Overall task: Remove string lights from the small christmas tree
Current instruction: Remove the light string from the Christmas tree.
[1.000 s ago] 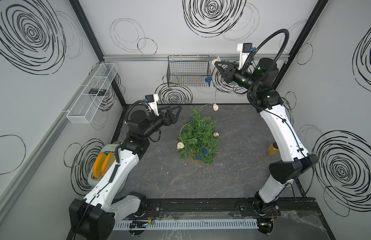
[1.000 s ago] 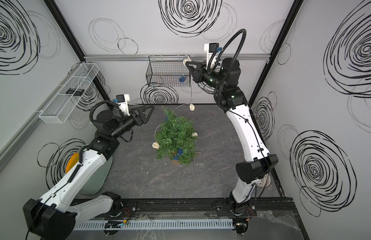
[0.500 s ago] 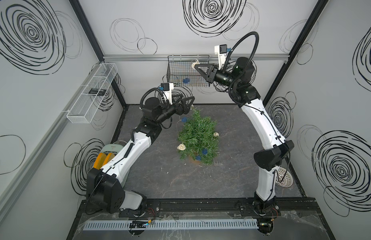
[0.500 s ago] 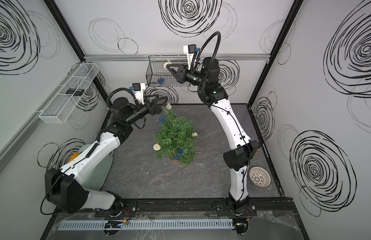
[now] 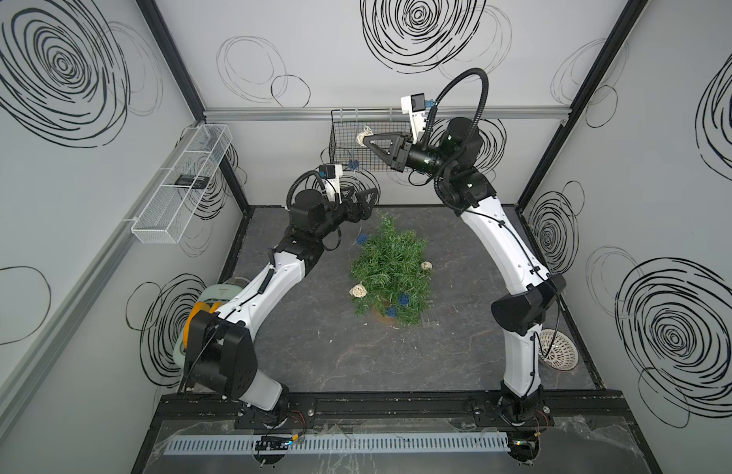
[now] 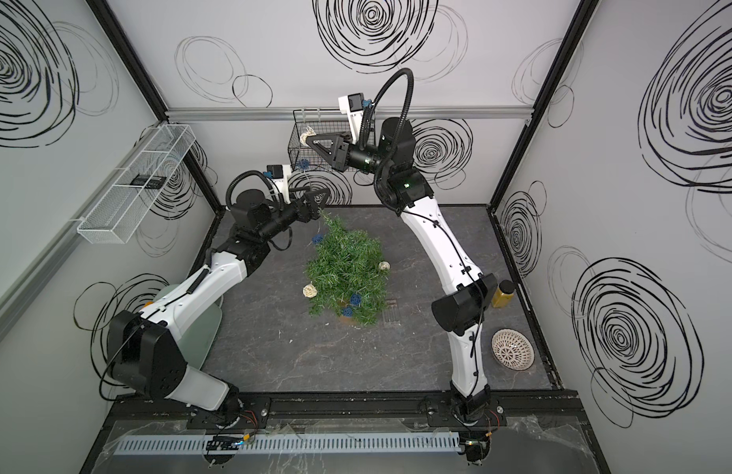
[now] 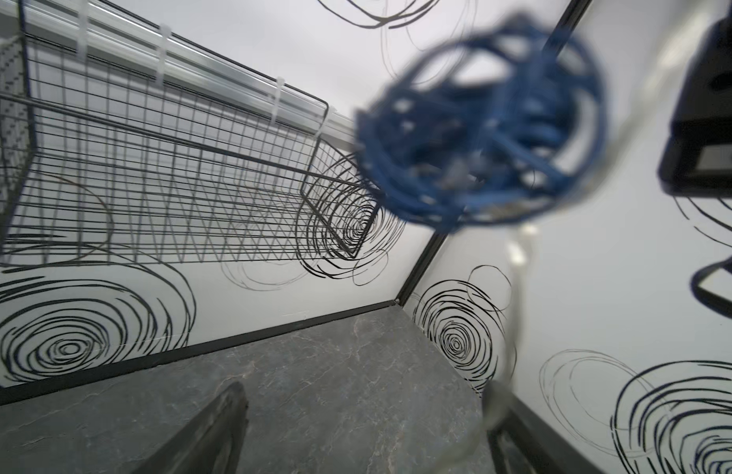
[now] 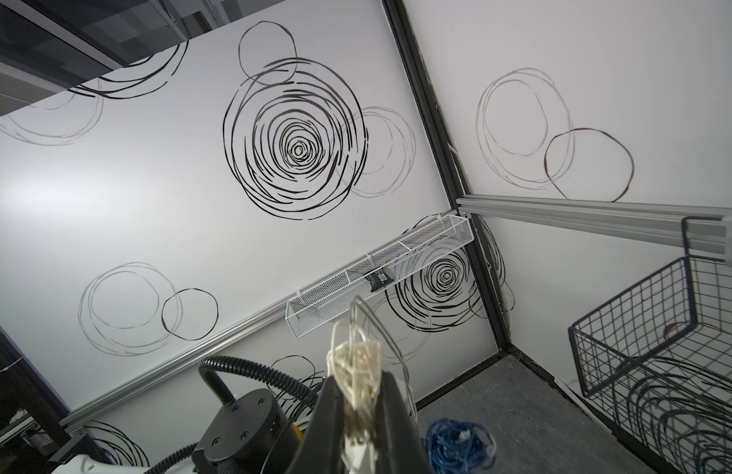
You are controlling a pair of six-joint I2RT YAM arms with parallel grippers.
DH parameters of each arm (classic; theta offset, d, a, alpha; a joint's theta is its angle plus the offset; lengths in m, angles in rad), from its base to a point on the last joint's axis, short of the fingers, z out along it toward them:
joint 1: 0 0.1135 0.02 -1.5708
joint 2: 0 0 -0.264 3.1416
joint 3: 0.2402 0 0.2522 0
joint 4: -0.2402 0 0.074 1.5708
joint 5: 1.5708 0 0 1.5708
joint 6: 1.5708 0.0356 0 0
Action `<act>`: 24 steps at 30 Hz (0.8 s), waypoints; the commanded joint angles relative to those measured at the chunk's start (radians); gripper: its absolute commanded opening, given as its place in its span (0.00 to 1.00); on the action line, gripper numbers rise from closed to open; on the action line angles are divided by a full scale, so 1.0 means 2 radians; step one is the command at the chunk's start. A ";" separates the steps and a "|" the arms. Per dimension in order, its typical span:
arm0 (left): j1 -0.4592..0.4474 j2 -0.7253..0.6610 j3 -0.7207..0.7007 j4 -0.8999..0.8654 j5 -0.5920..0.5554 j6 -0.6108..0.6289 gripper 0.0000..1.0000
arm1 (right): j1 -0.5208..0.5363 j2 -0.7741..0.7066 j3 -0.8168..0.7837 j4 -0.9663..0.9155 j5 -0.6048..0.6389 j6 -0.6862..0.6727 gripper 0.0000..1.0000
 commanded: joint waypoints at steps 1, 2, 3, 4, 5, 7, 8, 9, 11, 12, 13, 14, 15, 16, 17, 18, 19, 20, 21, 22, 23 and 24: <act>0.022 0.000 -0.003 0.049 -0.002 -0.024 0.91 | 0.000 -0.031 -0.019 0.029 -0.010 0.002 0.02; 0.024 -0.001 -0.006 0.053 0.000 -0.027 0.91 | 0.000 -0.035 -0.026 0.032 -0.011 0.002 0.02; 0.027 -0.001 -0.007 0.057 0.002 -0.028 0.90 | 0.001 -0.038 -0.031 0.034 -0.012 0.003 0.02; 0.029 0.000 -0.006 0.058 0.004 -0.028 0.90 | 0.002 -0.041 -0.035 0.037 -0.015 0.004 0.02; 0.030 0.002 -0.003 0.057 0.007 -0.030 0.89 | 0.002 -0.043 -0.039 0.037 -0.018 0.004 0.02; 0.034 0.007 0.003 0.057 0.011 -0.033 0.83 | 0.003 -0.051 -0.048 0.038 -0.018 0.004 0.02; 0.037 0.008 0.006 0.056 0.012 -0.034 0.80 | 0.003 -0.056 -0.056 0.041 -0.017 0.003 0.02; 0.040 0.008 0.007 0.056 0.014 -0.036 0.77 | 0.003 -0.062 -0.064 0.042 -0.015 0.002 0.02; 0.044 0.005 0.005 0.057 0.015 -0.040 0.73 | 0.002 -0.072 -0.077 0.042 -0.011 -0.002 0.02; 0.047 0.003 0.003 0.057 0.016 -0.041 0.71 | 0.001 -0.078 -0.084 0.042 -0.010 -0.004 0.02; 0.048 0.000 0.002 0.056 0.017 -0.042 0.69 | 0.000 -0.082 -0.091 0.043 -0.010 -0.005 0.02; 0.050 -0.004 0.001 0.057 0.017 -0.042 0.66 | -0.001 -0.087 -0.098 0.043 -0.009 -0.006 0.02; 0.052 -0.007 0.000 0.055 0.017 -0.042 0.64 | 0.000 -0.092 -0.106 0.044 -0.007 -0.007 0.03; 0.053 -0.010 0.000 0.055 0.015 -0.041 0.61 | -0.001 -0.097 -0.113 0.045 -0.007 -0.006 0.03; 0.055 -0.012 0.000 0.053 0.014 -0.042 0.57 | 0.000 -0.101 -0.122 0.046 -0.007 -0.006 0.04; 0.056 -0.014 0.001 0.052 0.014 -0.042 0.53 | 0.000 -0.105 -0.131 0.048 -0.007 -0.005 0.04; 0.057 -0.015 0.003 0.049 0.013 -0.041 0.50 | 0.000 -0.109 -0.138 0.049 -0.006 -0.004 0.04; 0.058 -0.016 0.005 0.047 0.014 -0.043 0.46 | 0.000 -0.113 -0.146 0.051 -0.007 -0.002 0.05; 0.058 -0.017 0.005 0.048 0.014 -0.042 0.42 | 0.000 -0.116 -0.152 0.051 -0.007 -0.001 0.05; 0.058 -0.019 0.005 0.046 0.014 -0.043 0.39 | 0.001 -0.118 -0.158 0.051 -0.007 -0.001 0.06; 0.059 -0.021 0.003 0.046 0.014 -0.042 0.37 | 0.000 -0.121 -0.163 0.050 -0.007 0.000 0.06; 0.059 -0.023 0.002 0.046 0.013 -0.042 0.35 | -0.001 -0.124 -0.169 0.050 -0.005 0.000 0.07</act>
